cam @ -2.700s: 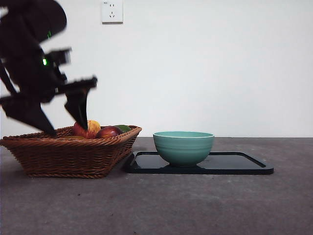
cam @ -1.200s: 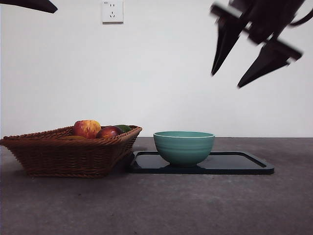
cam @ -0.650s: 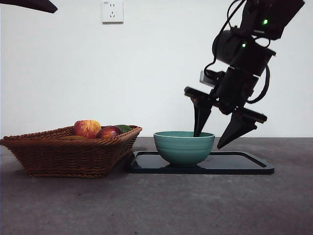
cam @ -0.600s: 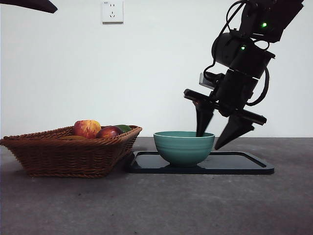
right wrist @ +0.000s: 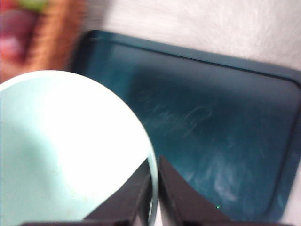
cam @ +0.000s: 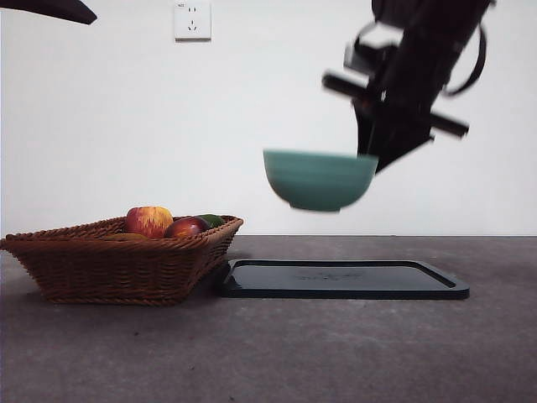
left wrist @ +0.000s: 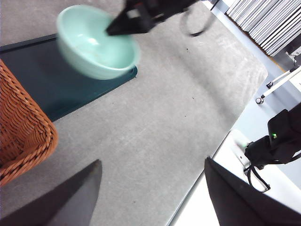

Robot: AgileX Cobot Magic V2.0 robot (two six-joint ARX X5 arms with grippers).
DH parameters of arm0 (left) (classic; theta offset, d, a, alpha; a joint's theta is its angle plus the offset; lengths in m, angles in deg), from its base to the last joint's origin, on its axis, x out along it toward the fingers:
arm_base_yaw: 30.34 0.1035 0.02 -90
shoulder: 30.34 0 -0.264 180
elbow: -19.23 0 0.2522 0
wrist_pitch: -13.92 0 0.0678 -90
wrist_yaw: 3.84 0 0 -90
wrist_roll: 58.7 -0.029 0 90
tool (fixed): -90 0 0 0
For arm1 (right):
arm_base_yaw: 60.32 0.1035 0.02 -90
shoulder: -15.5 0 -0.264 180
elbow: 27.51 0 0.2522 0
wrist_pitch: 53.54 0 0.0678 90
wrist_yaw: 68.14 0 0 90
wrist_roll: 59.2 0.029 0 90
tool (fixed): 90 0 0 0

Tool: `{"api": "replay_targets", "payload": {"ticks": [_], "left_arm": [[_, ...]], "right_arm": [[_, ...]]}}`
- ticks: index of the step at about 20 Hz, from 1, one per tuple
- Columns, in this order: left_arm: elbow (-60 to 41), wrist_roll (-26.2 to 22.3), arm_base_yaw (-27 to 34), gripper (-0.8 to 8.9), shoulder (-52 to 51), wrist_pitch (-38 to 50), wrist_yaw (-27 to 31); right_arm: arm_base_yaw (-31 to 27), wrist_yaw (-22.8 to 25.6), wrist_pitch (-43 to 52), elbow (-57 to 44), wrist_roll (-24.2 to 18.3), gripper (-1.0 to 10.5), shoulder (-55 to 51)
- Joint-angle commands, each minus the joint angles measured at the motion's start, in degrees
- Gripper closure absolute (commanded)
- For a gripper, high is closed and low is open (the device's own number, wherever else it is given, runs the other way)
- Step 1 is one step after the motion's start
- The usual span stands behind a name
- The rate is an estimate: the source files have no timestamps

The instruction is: Pick up the wifruite, put it on the bowl, pick up the plate, put it on desk

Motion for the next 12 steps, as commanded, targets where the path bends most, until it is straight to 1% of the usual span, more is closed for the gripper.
{"api": "replay_targets", "payload": {"ticks": [1,4,6,8,12], "left_arm": [[0.6,-0.9,-0.2,4.7,0.3,0.3,-0.1],[0.6,-0.9,-0.2,4.7,0.3,0.0,-0.1],[0.6,-0.9,-0.2,4.7,0.3,0.0,-0.1],[0.6,-0.9,-0.2,4.7,0.3,0.0,-0.1],[0.6,-0.9,-0.2,4.7,0.3,-0.2,-0.1]], "right_arm": [[3.2,1.2,-2.6,0.4,-1.4,9.4,-3.4],[9.3,4.9,-1.2,-6.9,-1.2,9.4,-11.1],[11.9,5.5,1.2,-13.1,-0.2,9.4,-14.1],[13.7,5.6,3.6,-18.2,1.4,9.4,-15.2],[15.1,6.7,10.7,-26.5,4.0,9.4,-14.9]]}}
